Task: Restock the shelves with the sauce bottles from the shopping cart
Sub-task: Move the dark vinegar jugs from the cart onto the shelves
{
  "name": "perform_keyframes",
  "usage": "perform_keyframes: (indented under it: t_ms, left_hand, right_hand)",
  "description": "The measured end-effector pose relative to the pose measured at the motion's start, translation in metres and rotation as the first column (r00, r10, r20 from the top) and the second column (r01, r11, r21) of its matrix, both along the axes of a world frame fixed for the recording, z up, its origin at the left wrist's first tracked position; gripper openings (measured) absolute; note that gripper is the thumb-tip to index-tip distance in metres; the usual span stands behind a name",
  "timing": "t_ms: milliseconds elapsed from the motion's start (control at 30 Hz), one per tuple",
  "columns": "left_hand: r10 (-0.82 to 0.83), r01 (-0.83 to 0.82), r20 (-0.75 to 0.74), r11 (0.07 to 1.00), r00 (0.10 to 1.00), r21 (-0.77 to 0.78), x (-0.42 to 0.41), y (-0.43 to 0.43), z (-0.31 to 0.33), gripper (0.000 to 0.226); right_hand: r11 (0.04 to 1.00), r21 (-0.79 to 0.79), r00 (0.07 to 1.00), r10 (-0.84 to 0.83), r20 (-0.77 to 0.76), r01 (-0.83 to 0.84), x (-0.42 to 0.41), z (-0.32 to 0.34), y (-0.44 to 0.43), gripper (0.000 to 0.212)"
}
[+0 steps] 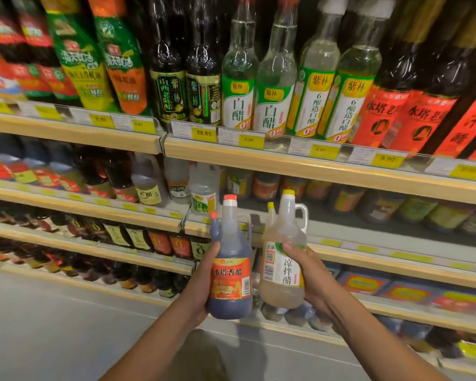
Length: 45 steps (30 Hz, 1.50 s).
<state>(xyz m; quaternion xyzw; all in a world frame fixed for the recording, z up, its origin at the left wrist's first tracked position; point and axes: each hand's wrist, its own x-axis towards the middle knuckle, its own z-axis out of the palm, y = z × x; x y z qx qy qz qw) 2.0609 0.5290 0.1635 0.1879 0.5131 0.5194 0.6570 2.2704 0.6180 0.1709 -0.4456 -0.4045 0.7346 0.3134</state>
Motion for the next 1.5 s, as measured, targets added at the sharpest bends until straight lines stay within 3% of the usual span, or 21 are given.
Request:
perform_keyframes:
  t_ms: [100, 233, 367, 467, 600, 733, 800, 867, 1133, 1300, 1433, 1500]
  left_hand:
    - [0.075, -0.075, 0.008, 0.997, 0.997, 0.009, -0.015, 0.0, -0.011, 0.063]
    - [0.173, -0.172, 0.082, 0.985, 0.982, -0.017, -0.037, 0.004, -0.028, 0.059]
    - [0.245, -0.245, 0.088, 0.97, 0.966, -0.01, -0.057, 0.008, -0.04, 0.046]
    - [0.283, -0.282, 0.08, 0.959, 0.956, -0.021, -0.07, 0.01, -0.042, 0.053]
    - [0.319, -0.317, 0.101, 0.948, 0.942, -0.039, -0.087, 0.013, -0.051, 0.067]
    - [0.337, -0.334, 0.09, 0.941, 0.937, -0.046, -0.099, 0.016, -0.057, 0.065]
    - [0.337, -0.334, 0.084, 0.942, 0.938, -0.044, -0.101, 0.018, -0.056, 0.064]
    - [0.332, -0.33, 0.087, 0.943, 0.939, -0.04, -0.101, 0.019, -0.054, 0.063]
    - [0.301, -0.3, 0.035, 0.953, 0.953, -0.03, -0.092, 0.022, -0.034, 0.064]
    - [0.253, -0.253, 0.031, 0.967, 0.967, -0.017, -0.072, 0.021, -0.008, 0.066]
    - [0.17, -0.169, 0.06, 0.985, 0.984, -0.02, -0.051, 0.019, 0.013, 0.063]
    - [0.12, -0.12, 0.05, 0.993, 0.991, -0.02, -0.038, 0.018, 0.023, 0.064]
  right_hand:
    - [0.997, 0.068, 0.998, 0.037, 0.046, -0.04, -0.02, -0.001, 0.028, 0.075]
    - [0.987, 0.146, 0.988, 0.039, 0.149, -0.061, -0.052, 0.0, 0.068, 0.044]
    - [0.961, 0.276, 0.973, -0.04, 0.225, -0.024, -0.086, 0.004, 0.104, 0.033]
    - [0.967, 0.254, 0.941, -0.079, 0.33, -0.008, -0.107, 0.004, 0.129, 0.049]
    - [0.98, 0.199, 0.93, -0.074, 0.36, 0.001, -0.128, 0.001, 0.145, 0.081]
    - [0.945, 0.305, 0.881, -0.039, 0.472, -0.122, -0.133, -0.014, 0.15, 0.072]
    - [0.938, 0.3, 0.829, -0.023, 0.559, -0.176, -0.133, -0.02, 0.15, 0.051]
    - [0.934, 0.308, 0.809, -0.038, 0.586, -0.18, -0.136, -0.02, 0.146, 0.053]
    - [0.907, 0.333, 0.77, -0.017, 0.638, -0.257, -0.135, -0.013, 0.14, 0.064]
    - [0.873, 0.436, 0.851, -0.048, 0.523, -0.219, -0.109, -0.008, 0.126, 0.024]
    - [0.912, 0.38, 0.869, -0.061, 0.492, -0.152, -0.077, 0.001, 0.099, 0.072]
    - [0.934, 0.324, 0.911, 0.005, 0.413, -0.152, -0.062, 0.011, 0.081, 0.06]
